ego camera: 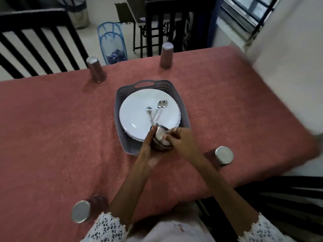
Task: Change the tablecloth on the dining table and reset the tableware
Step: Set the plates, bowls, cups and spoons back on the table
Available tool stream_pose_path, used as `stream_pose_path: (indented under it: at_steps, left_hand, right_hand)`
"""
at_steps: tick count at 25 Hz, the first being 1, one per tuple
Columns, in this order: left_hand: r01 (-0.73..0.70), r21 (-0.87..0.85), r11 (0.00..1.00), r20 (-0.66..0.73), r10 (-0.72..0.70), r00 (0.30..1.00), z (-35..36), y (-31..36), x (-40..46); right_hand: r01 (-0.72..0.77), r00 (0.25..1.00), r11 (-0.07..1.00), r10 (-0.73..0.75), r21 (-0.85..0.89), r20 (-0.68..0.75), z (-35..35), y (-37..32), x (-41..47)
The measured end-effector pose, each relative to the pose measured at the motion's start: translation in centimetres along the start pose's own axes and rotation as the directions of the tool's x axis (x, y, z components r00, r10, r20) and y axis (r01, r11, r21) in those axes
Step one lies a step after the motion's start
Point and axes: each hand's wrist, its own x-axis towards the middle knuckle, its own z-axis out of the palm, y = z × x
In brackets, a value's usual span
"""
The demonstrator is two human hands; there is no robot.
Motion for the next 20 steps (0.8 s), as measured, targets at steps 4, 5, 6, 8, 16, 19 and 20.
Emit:
stream_pose_path:
  at_steps: [4, 5, 6, 8, 16, 19, 20]
  left_hand:
    - [0.083, 0.011, 0.996, 0.022, -0.083, 0.996, 2.3, -1.1, 2.0]
    - [0.089, -0.015, 0.996, -0.008, -0.090, 0.996, 2.7, -1.1, 2.5]
    - [0.088, -0.022, 0.996, -0.039, -0.089, 0.995, 2.8, -1.0, 3.1]
    - [0.088, -0.018, 0.996, -0.073, -0.089, 0.993, 3.1, -0.7, 3.8]
    - [0.124, 0.032, 0.992, -0.147, -0.118, 0.982, 5.0, -1.6, 5.5]
    - [0.142, 0.008, 0.990, -0.167, -0.139, 0.976, 5.7, -1.7, 6.3]
    - [0.148, -0.002, 0.989, -0.170, -0.146, 0.975, 5.8, -1.8, 6.6]
  right_hand:
    - [-0.052, 0.959, 0.977, 0.107, 0.209, -0.264, -5.7, 0.9, 1.9]
    - [-0.070, 0.908, 0.968, 0.161, 0.239, -0.387, -8.0, 1.5, 2.8]
    - [-0.112, 0.849, 0.968, 0.210, 0.222, -0.484, -10.4, 2.5, 3.7]
    - [-0.245, 0.828, 0.957, 0.291, 0.158, -0.478, -14.0, 5.7, 5.4]
    - [-0.491, 0.871, 0.870, 0.491, -0.046, -0.018, -12.3, 16.1, 10.0]
    - [-0.426, 0.903, 0.859, 0.421, -0.285, -0.082, -12.7, 16.9, 10.3]
    - [-0.415, 0.909, 0.854, 0.406, -0.312, -0.099, -12.8, 17.2, 10.3]
